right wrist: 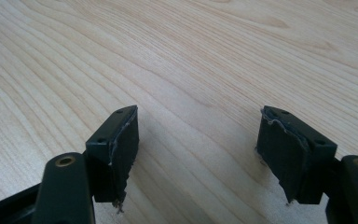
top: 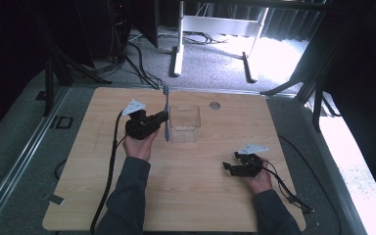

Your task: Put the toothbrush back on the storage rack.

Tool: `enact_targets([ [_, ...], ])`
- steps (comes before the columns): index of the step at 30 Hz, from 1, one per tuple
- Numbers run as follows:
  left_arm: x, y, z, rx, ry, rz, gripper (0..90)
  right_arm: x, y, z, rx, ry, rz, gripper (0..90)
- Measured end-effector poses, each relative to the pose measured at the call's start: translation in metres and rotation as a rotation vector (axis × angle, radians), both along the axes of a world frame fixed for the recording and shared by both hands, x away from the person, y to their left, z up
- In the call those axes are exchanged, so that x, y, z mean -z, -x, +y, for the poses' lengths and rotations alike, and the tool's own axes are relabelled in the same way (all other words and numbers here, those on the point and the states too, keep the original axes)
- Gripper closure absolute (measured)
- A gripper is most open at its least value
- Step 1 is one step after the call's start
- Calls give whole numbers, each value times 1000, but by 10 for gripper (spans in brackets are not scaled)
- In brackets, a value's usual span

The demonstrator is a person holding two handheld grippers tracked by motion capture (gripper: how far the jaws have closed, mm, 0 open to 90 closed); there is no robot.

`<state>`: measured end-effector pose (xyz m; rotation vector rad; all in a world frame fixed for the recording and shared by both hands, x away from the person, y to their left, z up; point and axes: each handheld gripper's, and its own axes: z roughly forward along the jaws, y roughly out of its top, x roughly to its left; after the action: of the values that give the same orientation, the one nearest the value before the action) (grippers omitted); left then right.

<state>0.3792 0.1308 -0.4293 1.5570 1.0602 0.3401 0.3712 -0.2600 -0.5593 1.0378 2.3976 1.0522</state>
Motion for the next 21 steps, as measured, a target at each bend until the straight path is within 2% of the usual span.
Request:
enact_targets([
  [6, -1, -1, 0, -11, 21, -5, 826, 0, 0, 0, 0, 0, 1, 290],
  [15, 1, -3, -1, 5, 54, -36, 826, 0, 0, 0, 0, 0, 1, 290],
  [21, 3, -5, -2, 4, 69, -36, 826, 0, 0, 0, 0, 0, 0, 290],
])
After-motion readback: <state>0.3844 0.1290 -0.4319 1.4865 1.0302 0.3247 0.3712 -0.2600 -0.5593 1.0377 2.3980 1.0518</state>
